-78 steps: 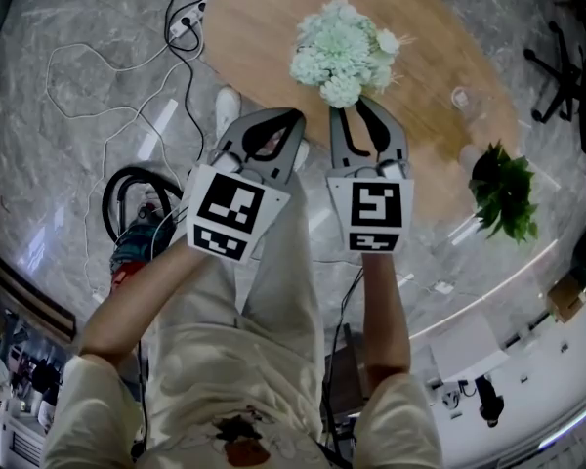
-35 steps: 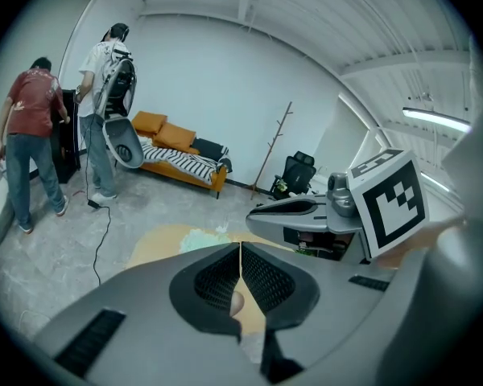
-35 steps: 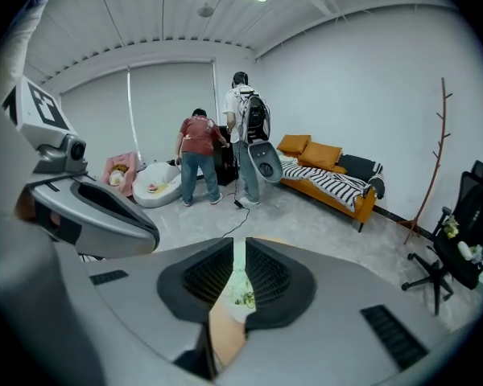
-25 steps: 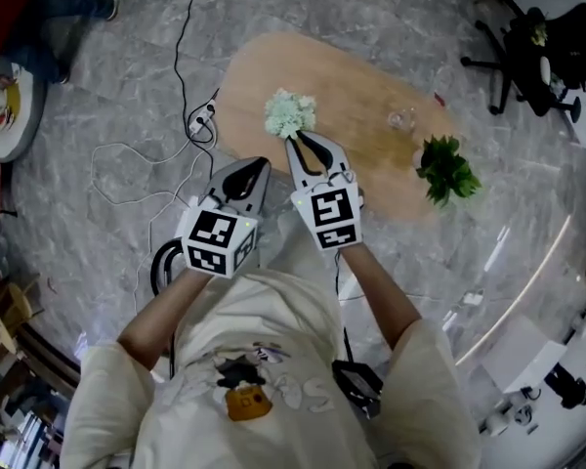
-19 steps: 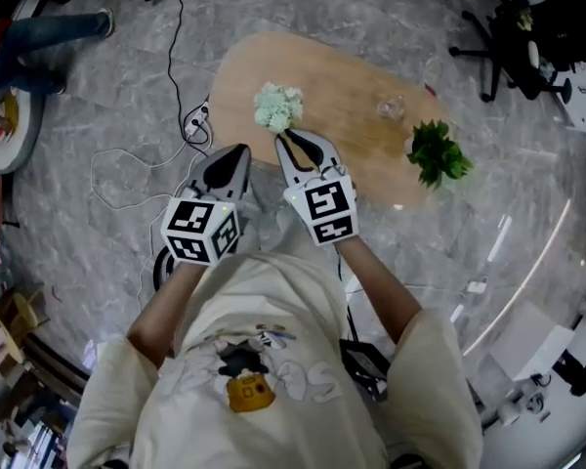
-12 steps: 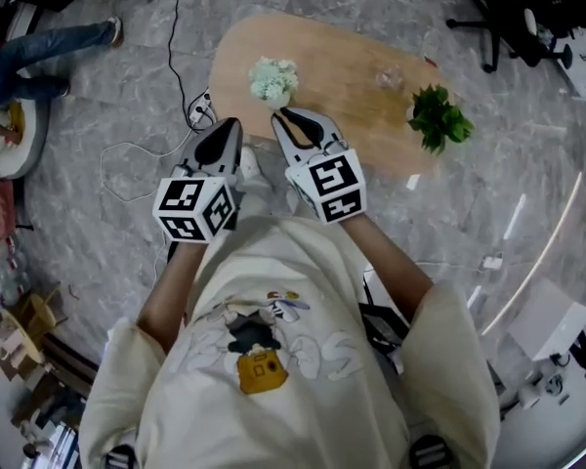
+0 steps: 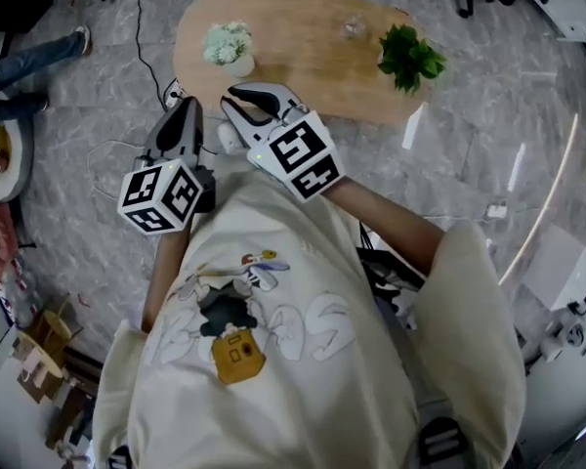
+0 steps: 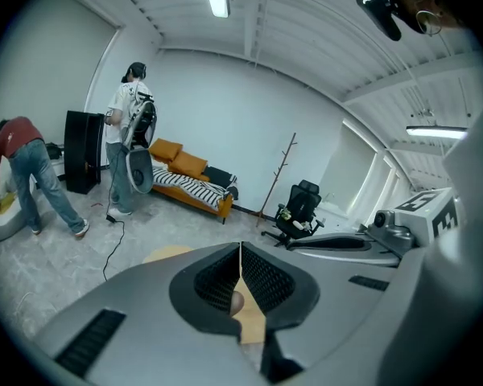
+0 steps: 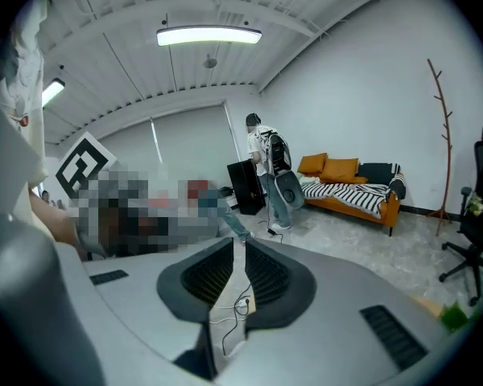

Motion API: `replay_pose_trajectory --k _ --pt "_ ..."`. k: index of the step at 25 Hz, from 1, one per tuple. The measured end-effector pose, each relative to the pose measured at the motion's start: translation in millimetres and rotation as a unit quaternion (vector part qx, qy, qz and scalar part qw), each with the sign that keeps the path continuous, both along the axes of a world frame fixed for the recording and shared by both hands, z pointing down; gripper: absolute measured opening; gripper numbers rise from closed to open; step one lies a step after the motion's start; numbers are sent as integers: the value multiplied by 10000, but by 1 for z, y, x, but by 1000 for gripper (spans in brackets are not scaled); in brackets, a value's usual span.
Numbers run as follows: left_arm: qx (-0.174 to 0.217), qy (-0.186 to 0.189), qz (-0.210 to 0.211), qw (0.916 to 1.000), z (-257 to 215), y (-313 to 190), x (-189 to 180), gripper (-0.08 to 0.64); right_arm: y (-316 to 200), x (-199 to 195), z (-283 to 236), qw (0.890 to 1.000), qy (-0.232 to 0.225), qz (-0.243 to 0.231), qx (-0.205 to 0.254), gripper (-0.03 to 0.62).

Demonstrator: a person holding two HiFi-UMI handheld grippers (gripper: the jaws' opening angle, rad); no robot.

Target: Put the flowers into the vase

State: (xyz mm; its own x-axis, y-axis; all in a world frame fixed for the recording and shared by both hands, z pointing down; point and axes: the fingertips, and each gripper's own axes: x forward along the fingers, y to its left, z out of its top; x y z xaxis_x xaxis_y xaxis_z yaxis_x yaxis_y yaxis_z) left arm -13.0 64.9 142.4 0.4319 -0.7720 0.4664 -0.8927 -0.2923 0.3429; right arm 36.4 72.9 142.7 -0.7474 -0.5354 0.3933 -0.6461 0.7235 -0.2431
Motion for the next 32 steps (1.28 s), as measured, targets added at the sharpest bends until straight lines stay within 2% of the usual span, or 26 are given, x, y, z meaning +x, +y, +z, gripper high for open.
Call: replay_pose_trajectory --k 7,12,14,16,22,25,32 --pt "316 -126 114 9994 -13 20 38 15 18 43 -14 9966 -117 676 450 48" --pt "418 -81 100 9990 -12 31 54 15 26 64 -1 9958 -56 818 398 41" --pt "456 -116 122 9988 -13 34 59 15 30 69 0 9954 -80 849 435 38" --pt "473 -162 151 9986 -12 38 66 14 35 73 -5 9950 -104 812 578 6" --pt "365 -216 271 9987 -8 46 72 15 51 65 -19 9924 46 547 1103 6" --pt "356 -217 269 9988 -8 46 72 15 52 67 -18 9927 18 621 1038 6" --pt "336 -209 316 9987 -6 48 73 15 53 69 -15 9909 284 680 1123 5"
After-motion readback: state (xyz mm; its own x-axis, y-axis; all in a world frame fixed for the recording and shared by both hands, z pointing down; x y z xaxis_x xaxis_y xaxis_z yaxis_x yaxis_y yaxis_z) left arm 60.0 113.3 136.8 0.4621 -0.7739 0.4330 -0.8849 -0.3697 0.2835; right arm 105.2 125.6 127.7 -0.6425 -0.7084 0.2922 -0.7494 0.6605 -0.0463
